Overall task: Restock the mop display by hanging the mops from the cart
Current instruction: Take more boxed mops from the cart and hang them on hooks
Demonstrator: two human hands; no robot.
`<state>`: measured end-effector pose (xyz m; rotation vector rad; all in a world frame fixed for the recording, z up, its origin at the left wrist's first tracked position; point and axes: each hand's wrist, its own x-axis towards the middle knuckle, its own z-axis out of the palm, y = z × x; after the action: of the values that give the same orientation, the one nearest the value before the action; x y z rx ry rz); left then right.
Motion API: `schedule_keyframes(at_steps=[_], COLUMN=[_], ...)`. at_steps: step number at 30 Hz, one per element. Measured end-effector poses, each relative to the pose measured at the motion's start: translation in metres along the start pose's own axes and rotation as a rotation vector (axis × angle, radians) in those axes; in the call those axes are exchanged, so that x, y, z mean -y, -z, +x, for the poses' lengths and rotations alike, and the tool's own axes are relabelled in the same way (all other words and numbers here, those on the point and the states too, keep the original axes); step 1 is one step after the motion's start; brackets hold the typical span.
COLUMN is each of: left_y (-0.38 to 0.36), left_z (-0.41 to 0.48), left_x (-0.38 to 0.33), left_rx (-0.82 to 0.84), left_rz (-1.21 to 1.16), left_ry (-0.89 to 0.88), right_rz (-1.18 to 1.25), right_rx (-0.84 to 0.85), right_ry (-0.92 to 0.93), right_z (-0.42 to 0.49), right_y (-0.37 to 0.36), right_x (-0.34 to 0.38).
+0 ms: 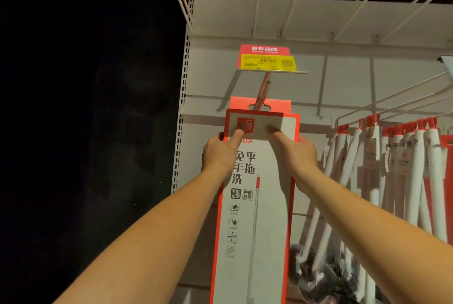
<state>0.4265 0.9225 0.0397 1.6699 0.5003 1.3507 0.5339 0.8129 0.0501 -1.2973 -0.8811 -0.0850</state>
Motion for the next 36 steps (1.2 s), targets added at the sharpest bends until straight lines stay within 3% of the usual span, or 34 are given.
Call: schedule_keyframes(at_steps=[8,17,22,28,32,36], left_y=[-0.014,-0.022,-0.021,-0.009,0.010,0.027], left_z=[0.017,0.022,0.017,0.000,-0.022,-0.045], left_x=[0.020,0.037,0.043,0.056,0.067,0.064], left_rx=[-0.050,-0.085,-0.047,0.045,0.185,0.320], left_rz=[-0.116,0.039,-0.039,0.288,0.447,0.648], left_ry=[0.089,-0.021,0.023,-0.076,-0.125,-0.154], right_rz=[-0.055,-0.103,-0.109,-0.217,-0.433,-0.924], right_rx=[-0.009,-0.029,-0.004,-0.069,0.031,0.220], right_ry=[-0.001,0.065,0.085,0.055,-0.019,-0.097], right_z=[0.025,0.031,0.022,0.003,-0.028,-0.060], right_y=[-0.008,-0.009,-0.011,-0.012,-0.005,0.006], right_x=[-0.030,-0.044,-0.046,-0.050,-0.058,-0.049])
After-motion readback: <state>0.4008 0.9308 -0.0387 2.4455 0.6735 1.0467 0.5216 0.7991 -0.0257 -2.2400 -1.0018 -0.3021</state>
